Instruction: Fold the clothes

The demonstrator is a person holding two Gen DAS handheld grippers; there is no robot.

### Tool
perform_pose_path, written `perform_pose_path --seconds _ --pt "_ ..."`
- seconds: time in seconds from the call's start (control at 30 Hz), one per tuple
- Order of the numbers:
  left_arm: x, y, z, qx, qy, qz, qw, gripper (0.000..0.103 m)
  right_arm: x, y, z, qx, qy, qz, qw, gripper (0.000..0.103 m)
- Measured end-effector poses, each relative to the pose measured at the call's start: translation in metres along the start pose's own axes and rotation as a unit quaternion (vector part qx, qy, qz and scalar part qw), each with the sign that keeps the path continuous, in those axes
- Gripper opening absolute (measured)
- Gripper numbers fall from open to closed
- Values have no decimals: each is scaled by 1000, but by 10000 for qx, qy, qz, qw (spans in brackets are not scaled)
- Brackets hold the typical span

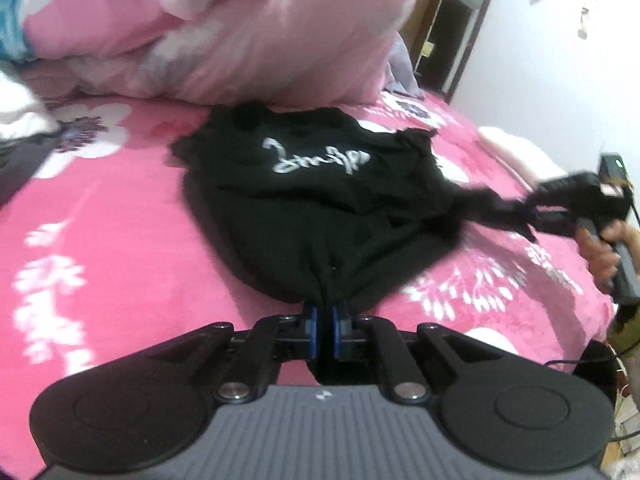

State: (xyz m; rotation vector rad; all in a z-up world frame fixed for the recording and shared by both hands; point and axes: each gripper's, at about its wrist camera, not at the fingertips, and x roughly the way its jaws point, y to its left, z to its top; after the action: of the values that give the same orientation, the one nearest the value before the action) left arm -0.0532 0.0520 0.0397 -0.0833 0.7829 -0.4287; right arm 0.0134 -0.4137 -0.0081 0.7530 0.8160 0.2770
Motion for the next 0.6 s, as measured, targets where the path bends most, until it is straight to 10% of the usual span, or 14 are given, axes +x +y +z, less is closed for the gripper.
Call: perform_pose_path --seconds 0.6 --pt "-21 27 -33 225 475 -240 9983 8 -72 -7 -68 586 -94 85 9982 5"
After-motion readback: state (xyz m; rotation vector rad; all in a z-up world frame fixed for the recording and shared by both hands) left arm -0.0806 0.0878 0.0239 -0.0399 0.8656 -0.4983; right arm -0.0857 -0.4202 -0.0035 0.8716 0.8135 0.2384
